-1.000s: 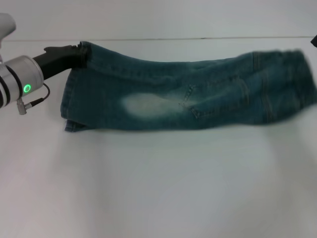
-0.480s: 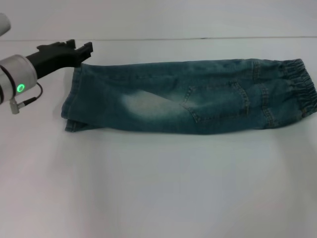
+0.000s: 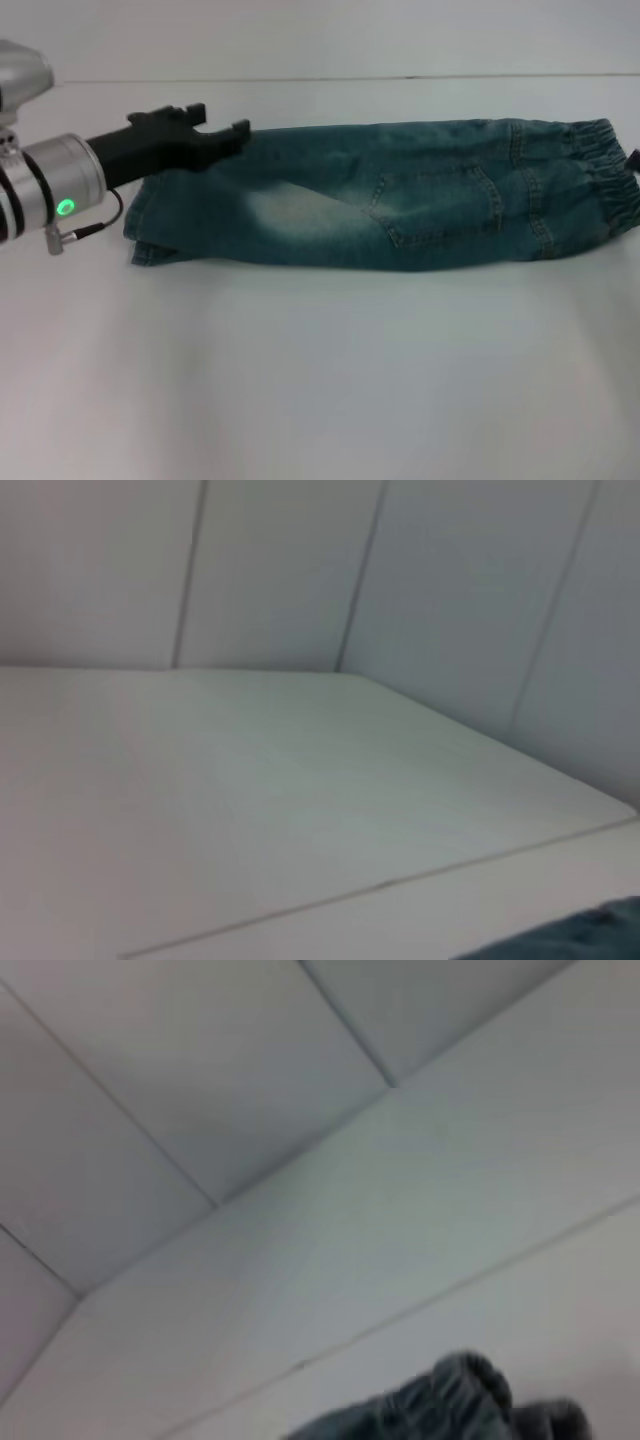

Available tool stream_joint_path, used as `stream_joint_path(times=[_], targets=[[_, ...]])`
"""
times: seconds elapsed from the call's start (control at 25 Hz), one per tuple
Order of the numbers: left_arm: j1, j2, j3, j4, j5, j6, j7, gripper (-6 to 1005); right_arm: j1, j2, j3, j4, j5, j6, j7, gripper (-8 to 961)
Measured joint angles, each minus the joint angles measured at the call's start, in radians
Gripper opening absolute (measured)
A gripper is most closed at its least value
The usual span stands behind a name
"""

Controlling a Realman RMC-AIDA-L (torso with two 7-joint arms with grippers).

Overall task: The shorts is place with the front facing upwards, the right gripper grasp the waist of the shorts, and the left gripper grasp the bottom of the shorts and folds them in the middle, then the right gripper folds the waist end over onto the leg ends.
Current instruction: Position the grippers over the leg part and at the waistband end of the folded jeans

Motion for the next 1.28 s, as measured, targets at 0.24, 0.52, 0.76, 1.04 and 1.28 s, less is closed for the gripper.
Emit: stream_joint_path(times=[0.24,0.52,0.76,1.04,1.28], targets=[[0.0,-0.001,0.04,-0.008,-0.001,-0.009,0.0,726,0.018,-0.001,-0.002,0.045,-0.021,0.067,-0.003,685],[0.003,-0.002,0.043,-0.008,-0.001,-0.009,-0.002,723,0.067,-0.004,-0.008,0.066,-0.075,0.139,0.006,685],[0.005,-0.002,0.048,-0.01,-0.001,-0.004,-0.003,723,0.122,-0.014,-0.009,0.109,-0.127,0.197,0.007,686],[0.004,-0.002,0.051,-0.01,-0.001,0.0,-0.004,724,0.149,-0.016,-0.02,0.117,-0.156,0.208,0.044,673],[0.005,-0.003,0.051,-0.01,-0.001,0.0,0.0,724,0.163,-0.036,-0.07,0.12,-0.21,0.195,0.085,539]])
